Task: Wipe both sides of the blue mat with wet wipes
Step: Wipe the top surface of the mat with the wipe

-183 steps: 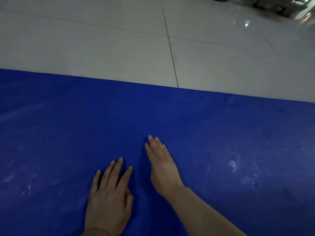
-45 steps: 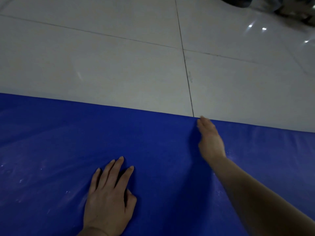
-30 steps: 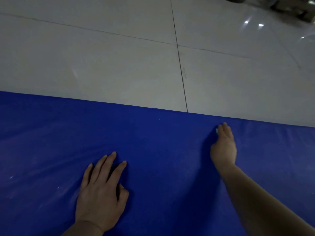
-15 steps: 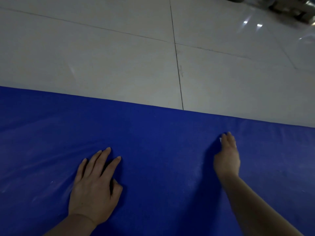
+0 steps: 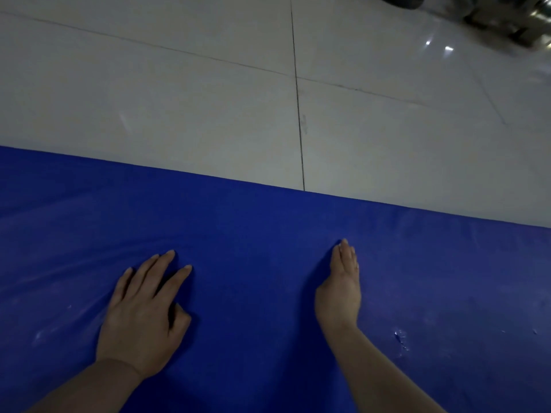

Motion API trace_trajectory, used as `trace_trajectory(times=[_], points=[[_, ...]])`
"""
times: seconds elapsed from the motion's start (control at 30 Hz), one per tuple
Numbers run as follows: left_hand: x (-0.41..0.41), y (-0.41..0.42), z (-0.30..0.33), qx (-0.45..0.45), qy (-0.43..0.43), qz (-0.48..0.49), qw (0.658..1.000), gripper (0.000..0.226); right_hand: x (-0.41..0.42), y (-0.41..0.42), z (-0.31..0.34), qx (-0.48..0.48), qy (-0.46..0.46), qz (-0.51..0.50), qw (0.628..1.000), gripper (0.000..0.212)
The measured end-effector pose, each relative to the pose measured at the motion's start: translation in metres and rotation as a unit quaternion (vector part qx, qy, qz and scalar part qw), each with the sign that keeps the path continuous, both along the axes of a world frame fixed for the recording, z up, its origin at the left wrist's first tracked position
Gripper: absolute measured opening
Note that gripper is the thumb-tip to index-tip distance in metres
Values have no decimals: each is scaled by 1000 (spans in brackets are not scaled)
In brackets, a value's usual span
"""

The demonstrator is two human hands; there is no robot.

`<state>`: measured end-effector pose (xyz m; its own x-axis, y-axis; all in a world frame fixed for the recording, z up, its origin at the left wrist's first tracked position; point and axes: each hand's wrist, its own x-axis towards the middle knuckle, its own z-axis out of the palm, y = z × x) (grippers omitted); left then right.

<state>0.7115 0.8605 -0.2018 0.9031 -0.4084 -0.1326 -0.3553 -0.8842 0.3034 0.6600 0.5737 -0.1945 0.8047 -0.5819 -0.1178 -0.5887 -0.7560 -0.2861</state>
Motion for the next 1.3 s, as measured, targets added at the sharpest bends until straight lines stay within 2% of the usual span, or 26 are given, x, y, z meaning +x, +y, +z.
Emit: trace_trajectory(times=[0.13,0.27,0.33,0.47,0.57,0.67,0.83,1.0,1.13,1.2,1.3], points=[[1,-3,7,25,18,7,1000,60,1,4,-6,13,-59,-12,998,71],[-3,-9,18,54,26,24,998,61,0,3,-6,15,-49,10,999,71],[-5,-18,31,101,30,33,994,58,0,3,-3,16,-44,21,999,71],[7,-41,71,210,161,29,964,62,1,3,2,20,-35,22,999,70],[6,-56,83,199,167,25,965,61,2,3,6,27,-31,24,999,69],[-1,-54,62,195,124,15,973,60,2,5,5,26,-24,20,999,69],[-15,-31,13,116,58,1,991,59,1,-1,-4,21,-15,16,1000,68],[-12,-26,2,39,1,1,999,62,3,2,-8,25,-31,-3,999,67],[-10,-26,-2,-25,-9,18,999,62,22,9,0,46,-86,-40,994,66],[-9,-26,-2,-40,-8,18,999,60,53,24,1,65,-102,52,991,63],[-9,-24,-5,-29,-15,7,999,57,108,49,1,9,-54,273,960,69]])
